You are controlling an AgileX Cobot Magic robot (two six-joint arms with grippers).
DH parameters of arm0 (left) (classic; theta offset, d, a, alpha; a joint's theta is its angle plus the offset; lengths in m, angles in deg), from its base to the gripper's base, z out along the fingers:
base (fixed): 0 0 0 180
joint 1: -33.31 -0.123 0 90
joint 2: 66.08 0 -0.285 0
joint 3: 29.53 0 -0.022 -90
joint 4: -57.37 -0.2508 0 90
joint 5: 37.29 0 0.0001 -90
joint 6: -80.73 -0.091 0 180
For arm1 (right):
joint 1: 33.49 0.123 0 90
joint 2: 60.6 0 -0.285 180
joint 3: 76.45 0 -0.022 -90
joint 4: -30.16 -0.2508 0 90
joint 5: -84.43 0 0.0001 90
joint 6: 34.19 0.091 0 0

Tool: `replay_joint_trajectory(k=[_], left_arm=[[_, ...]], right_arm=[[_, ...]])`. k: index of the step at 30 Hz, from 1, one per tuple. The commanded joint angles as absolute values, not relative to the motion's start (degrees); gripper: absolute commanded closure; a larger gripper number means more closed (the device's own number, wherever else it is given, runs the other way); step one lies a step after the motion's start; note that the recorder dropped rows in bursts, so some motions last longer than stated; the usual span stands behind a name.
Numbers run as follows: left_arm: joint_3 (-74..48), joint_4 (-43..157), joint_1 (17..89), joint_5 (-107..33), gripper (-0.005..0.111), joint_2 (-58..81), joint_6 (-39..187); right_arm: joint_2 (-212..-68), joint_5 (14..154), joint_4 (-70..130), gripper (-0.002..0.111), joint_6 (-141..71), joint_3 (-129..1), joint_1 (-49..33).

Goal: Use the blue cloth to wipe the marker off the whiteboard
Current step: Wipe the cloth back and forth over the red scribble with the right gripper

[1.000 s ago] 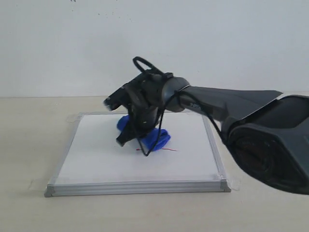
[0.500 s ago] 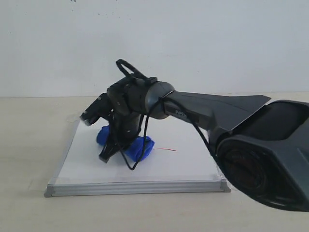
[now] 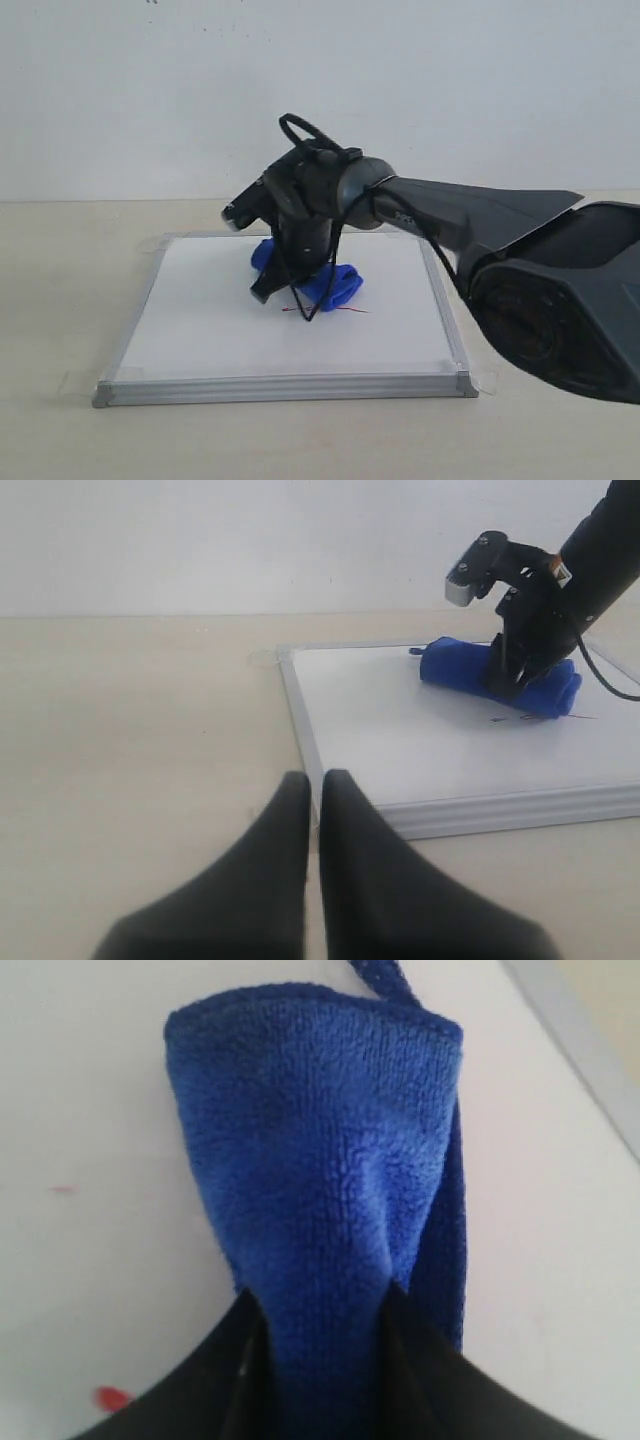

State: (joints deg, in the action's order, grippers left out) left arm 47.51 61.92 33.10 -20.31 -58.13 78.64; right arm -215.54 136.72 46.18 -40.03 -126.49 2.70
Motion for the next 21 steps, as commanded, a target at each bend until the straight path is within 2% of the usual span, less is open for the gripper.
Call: replay_joint_trajectory(k=[1,8,14,17,21], left_arm=[[47.68,62.26,33.31,-20.76,0.103,-58.29,78.52],[47.68,62.26,33.31,-20.76,0.103,-58.29,78.52],[47.68,62.26,33.31,-20.76,0.103,-58.29,78.52],[47.68,62.26,33.31,-20.76,0.103,-58.29,78.52],[47.68,62.26,33.31,-20.76,0.103,-58.29,78.52]], right_arm=[[-218.69,142.94,47.98,0.108,-37.87,-125.30,-0.08],[-218.69,141.75,37.39,0.108,-47.62,-126.70,8.32],[-218.69,140.89,36.93,0.108,-50.59,-128.46,14.51],[-218.55,138.50,38.82,0.108,-48.20,-128.59,12.34],[-218.66,140.41,40.55,0.108,-41.23,-128.59,2.83]])
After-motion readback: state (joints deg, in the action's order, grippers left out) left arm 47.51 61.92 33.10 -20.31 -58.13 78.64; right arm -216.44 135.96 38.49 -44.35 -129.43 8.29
